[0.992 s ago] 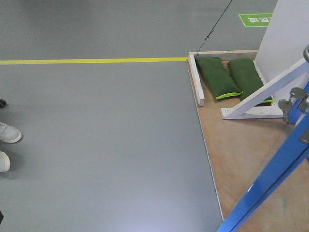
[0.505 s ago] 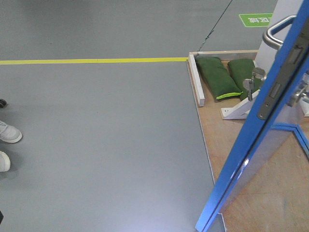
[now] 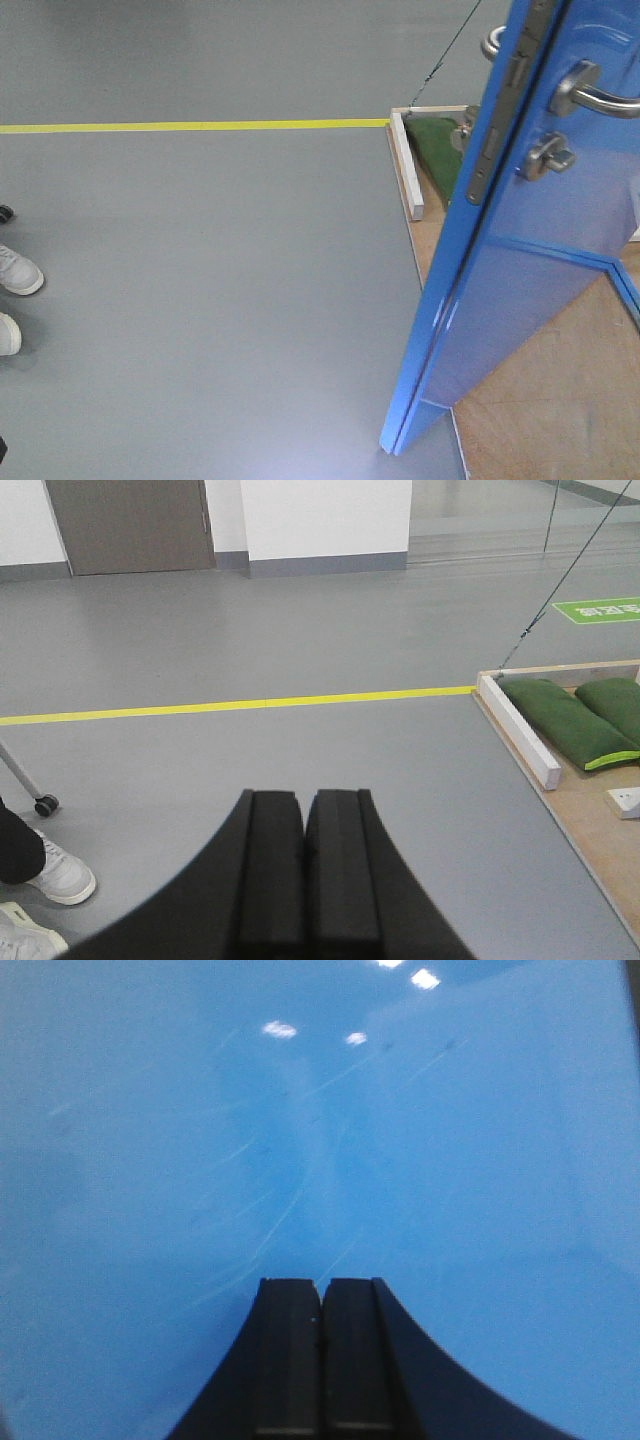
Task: Move to blue door and open it
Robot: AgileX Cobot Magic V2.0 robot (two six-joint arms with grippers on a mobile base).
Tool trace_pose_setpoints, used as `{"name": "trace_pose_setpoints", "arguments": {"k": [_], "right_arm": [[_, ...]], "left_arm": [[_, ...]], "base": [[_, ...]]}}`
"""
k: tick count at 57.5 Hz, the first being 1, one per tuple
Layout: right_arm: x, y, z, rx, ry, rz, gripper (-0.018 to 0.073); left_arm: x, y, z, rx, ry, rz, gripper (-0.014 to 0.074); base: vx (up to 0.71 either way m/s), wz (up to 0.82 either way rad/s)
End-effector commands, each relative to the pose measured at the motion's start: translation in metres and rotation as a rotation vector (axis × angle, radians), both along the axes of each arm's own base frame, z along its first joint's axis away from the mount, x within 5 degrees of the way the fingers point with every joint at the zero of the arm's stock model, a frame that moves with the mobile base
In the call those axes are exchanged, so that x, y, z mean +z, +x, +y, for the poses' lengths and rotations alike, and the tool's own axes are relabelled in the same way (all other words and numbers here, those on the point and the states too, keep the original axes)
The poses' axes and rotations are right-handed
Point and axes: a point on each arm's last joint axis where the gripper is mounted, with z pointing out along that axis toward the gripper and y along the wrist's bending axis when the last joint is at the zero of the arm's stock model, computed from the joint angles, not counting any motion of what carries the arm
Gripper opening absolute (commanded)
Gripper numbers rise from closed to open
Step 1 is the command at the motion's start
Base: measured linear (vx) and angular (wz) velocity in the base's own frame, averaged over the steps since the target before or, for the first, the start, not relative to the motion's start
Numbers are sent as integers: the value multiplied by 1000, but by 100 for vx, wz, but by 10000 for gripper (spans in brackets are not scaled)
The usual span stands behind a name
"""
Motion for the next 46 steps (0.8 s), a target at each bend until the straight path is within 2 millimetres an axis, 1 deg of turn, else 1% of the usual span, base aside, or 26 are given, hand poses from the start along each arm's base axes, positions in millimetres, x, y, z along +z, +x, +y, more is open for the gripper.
{"name": "trace_pose_setpoints", "arguments": {"k": [1,5,14,24,33,46], "right_arm": [[11,-2,9,32,-2,-70,12],[8,3,13,44,-3,-57,12],[-3,16,15,46,0,-17,12],[-19,30,17,46,-11,77,12],[-22,31,17,46,-14,99,12],[-14,23,16,48,-1,66,12]], "left_arm": [[17,-1,-1,-11,-10,-123,73],[17,-1,-1,-11,-10,-123,73],[17,-1,-1,-11,-10,-123,73],[17,-1,-1,-11,-10,-123,73],[17,-1,-1,-11,-10,-123,73],[17,-1,-1,-11,-10,-123,73]], "base": [[0,0],[0,0],[0,0],[0,0],[0,0],[0,0]]}}
